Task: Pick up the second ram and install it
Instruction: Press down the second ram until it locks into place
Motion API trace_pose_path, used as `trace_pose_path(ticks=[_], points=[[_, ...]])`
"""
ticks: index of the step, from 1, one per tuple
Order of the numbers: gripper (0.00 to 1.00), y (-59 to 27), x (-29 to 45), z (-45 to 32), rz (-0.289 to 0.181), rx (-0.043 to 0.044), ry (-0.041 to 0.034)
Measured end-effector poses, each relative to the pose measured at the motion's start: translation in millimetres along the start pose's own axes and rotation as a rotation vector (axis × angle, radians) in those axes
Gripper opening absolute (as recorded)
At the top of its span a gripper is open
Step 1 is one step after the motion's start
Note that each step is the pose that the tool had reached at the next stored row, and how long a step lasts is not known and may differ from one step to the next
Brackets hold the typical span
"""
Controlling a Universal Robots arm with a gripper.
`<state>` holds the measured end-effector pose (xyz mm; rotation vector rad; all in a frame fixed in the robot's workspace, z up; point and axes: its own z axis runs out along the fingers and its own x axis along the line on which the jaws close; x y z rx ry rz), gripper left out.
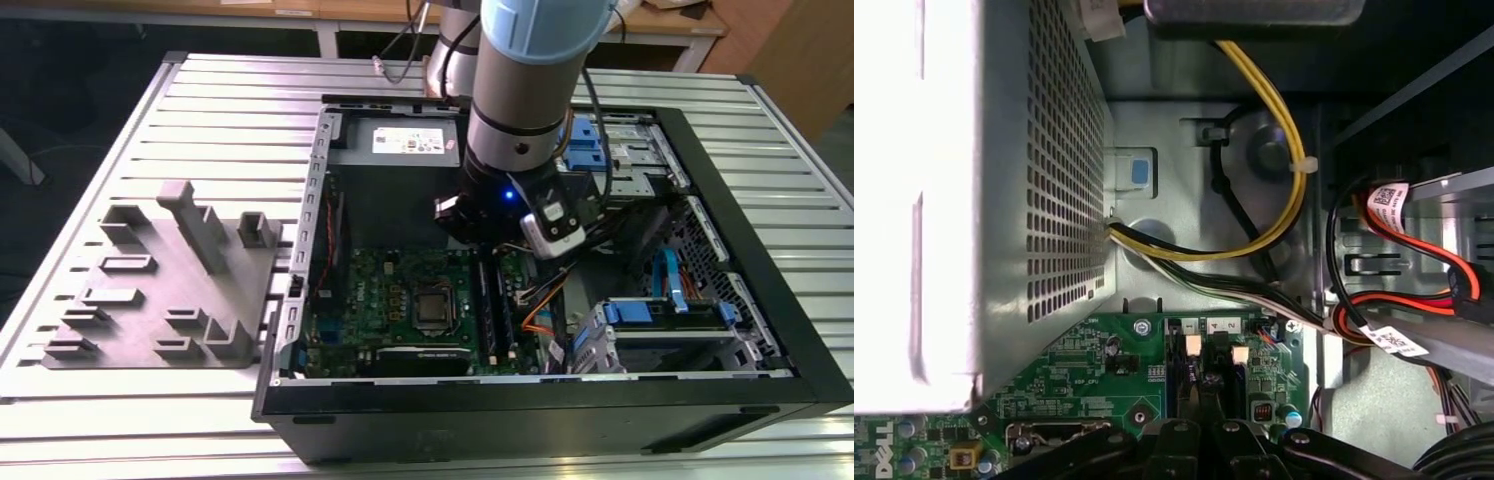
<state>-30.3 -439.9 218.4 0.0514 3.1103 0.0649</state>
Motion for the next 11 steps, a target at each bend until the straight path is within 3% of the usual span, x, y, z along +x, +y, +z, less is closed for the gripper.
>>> trace_pose_path(ticks=[11], points=[[0.07,-0.1,0.0,1.3,0.0,0.0002,0.0]])
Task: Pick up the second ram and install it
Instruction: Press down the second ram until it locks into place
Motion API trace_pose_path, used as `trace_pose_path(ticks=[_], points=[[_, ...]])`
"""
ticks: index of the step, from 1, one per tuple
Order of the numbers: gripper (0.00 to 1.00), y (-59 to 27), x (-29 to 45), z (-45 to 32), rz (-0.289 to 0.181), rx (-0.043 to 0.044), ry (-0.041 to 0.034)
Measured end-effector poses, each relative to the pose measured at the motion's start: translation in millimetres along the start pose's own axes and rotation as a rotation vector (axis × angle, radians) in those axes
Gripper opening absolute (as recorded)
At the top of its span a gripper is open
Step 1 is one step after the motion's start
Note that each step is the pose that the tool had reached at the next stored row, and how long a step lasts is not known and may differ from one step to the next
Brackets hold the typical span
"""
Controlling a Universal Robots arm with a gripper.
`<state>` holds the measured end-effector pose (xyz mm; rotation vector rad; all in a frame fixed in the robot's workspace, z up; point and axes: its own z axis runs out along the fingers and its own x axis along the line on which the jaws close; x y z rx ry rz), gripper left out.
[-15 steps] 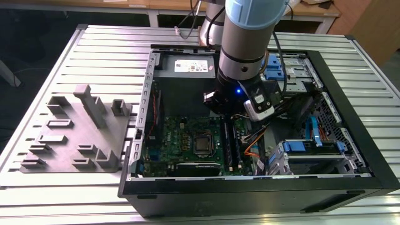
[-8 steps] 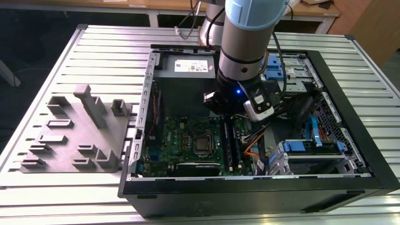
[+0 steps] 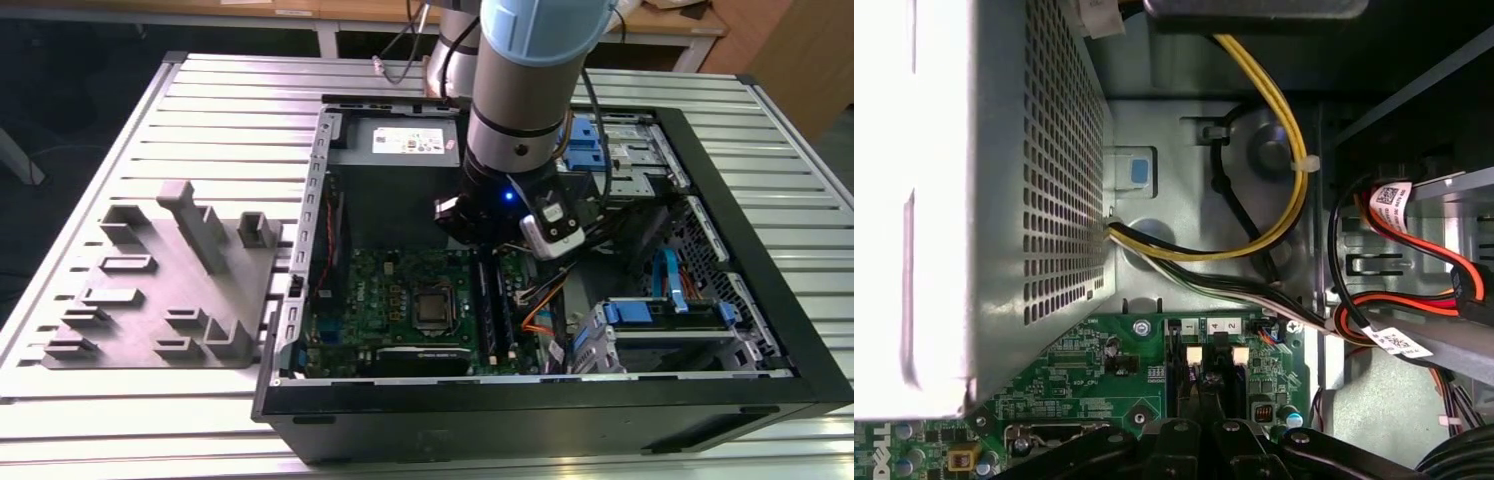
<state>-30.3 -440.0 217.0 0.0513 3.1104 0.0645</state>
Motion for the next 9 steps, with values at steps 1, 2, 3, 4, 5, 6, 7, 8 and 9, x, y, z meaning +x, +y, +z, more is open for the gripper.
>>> trace_pose_path(ticks=[1,2,3,4,5,6,7,8,9], points=[[0.07,0.0,0.0,-0.1,0.0,-0.0001,0.0],[0.07,0.0,0.0,-0.8,0.0,-0.0004,-0.0002],[0.07,0.3,-0.1,-2.2,0.0,-0.0018,-0.0006],[0.07,0.3,-0.2,-4.3,0.0,-0.0012,-0.0004],[0.07,0.3,-0.2,-6.9,0.0,-0.0002,-0.0001],[0.07,0.4,-0.3,-9.1,0.0,-0.0003,-0.0001],[0.07,0.5,-0.3,-11.6,0.0,-0.0002,-0.0001],[0.07,0.6,-0.4,-14.1,0.0,-0.0003,-0.0001],[0.07,0.8,-0.5,-16.9,0.0,-0.0001,-0.0001]])
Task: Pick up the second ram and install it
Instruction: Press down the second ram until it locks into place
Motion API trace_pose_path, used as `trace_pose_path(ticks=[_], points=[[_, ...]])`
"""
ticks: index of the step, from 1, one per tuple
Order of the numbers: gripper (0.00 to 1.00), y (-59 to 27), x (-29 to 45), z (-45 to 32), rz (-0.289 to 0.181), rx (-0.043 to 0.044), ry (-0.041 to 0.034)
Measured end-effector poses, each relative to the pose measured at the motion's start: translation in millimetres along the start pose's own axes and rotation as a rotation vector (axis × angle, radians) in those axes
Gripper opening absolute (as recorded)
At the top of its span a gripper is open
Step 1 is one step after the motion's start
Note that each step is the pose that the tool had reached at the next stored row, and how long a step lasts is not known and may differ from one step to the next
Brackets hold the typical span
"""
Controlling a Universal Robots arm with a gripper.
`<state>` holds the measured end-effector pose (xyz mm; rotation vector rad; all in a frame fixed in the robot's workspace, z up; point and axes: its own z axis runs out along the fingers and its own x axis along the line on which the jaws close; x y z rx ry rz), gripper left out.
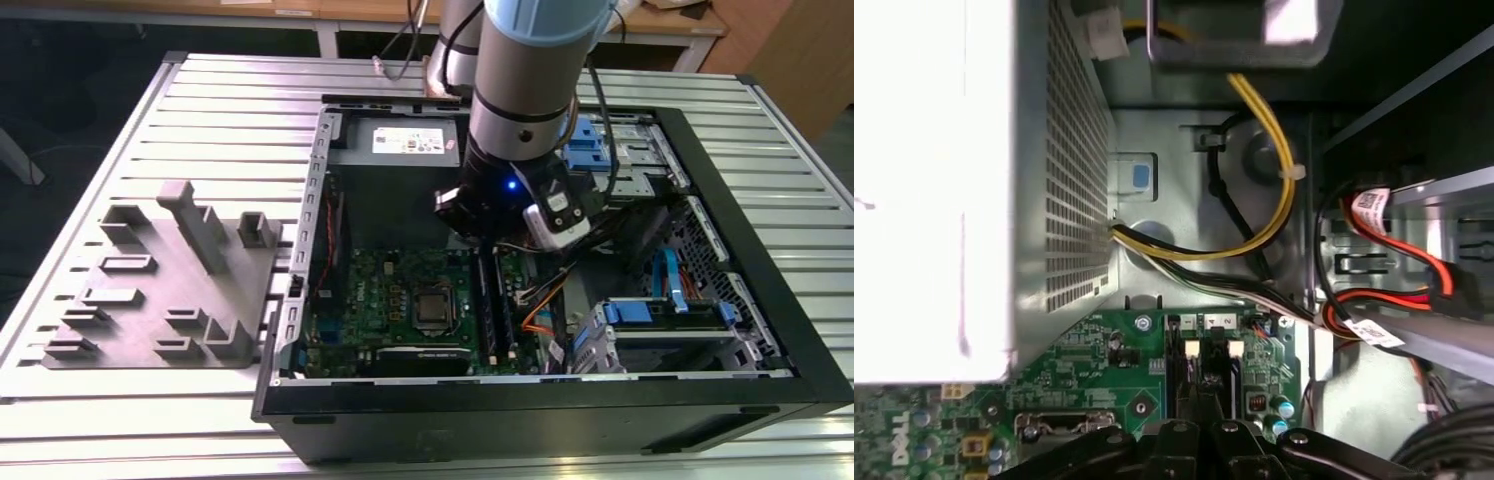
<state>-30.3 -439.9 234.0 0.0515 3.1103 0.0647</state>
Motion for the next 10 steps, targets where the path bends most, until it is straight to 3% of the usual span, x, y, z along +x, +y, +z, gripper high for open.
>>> trace_pose_path(ticks=[3,10], points=[[0.07,0.2,-0.2,-5.8,0.0,0.0002,0.0],[0.07,-0.5,-0.2,-6.5,0.0,0.0004,0.0001]])
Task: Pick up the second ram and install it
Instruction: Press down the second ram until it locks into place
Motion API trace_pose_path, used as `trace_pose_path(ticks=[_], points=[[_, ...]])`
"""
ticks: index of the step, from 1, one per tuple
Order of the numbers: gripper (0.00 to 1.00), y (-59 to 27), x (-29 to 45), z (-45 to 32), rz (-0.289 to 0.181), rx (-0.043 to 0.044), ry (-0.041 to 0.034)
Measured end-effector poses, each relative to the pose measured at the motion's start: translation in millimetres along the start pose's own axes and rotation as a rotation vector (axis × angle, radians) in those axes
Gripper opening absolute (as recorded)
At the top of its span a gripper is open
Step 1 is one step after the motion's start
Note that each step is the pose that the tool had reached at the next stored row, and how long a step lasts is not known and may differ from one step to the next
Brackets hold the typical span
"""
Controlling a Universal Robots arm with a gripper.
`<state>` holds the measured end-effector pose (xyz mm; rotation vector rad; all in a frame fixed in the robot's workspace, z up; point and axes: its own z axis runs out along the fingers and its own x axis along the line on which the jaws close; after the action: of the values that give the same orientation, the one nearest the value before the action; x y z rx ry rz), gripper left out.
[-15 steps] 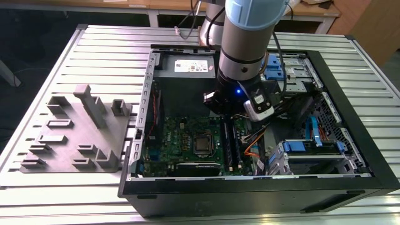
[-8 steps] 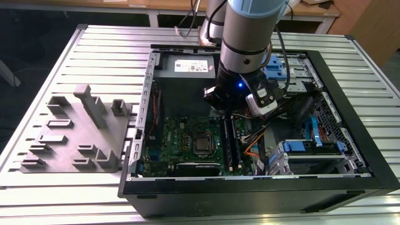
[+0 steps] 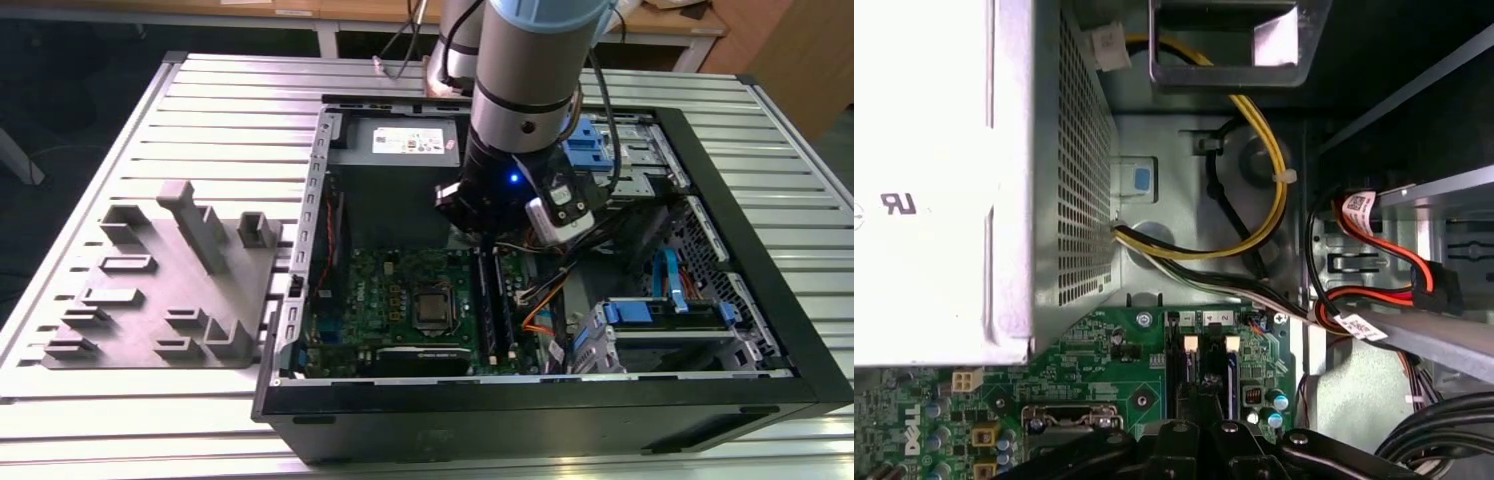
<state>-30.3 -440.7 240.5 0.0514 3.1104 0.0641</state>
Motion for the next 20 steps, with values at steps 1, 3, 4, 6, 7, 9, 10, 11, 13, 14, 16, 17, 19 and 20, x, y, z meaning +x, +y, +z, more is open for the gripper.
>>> trace_pose_path(ticks=[1,3,4,6,7,9,10,11,13,14,16,17,19,20], points=[[0.07,-0.6,-0.1,0.0,0.0,-0.0001,0.0],[0.07,-2.4,-0.1,0.0,0.0,-0.0002,-0.0001],[0.07,-3.3,-0.1,0.0,0.0,-0.0002,-0.0001],[0.07,-5.3,-0.2,-0.1,0.0,-0.0002,-0.0001],[0.07,-6.2,-0.2,-0.1,0.0,-0.0003,-0.0001],[0.07,-7.9,-0.3,-0.2,0.0,-0.0003,-0.0001],[0.07,-8.7,-0.3,-0.2,0.0,-0.0004,-0.0001],[0.07,-9.5,-0.3,-0.3,0.0,-0.0003,-0.0002],[0.07,-11.0,-0.4,-0.3,0.0,-0.0003,-0.0002],[0.07,-11.7,-0.4,-0.4,0.0,-0.0003,-0.0001],[0.07,-12.8,-0.5,-0.4,0.0,-0.0002,-0.0001],[0.07,-13.4,-0.5,-0.5,0.0,-0.0002,-0.0001],[0.07,-14.1,-0.5,-0.5,0.0,-0.0003,-0.0001],[0.07,-14.1,-0.5,-0.5,0.0,-0.0003,-0.0002]])
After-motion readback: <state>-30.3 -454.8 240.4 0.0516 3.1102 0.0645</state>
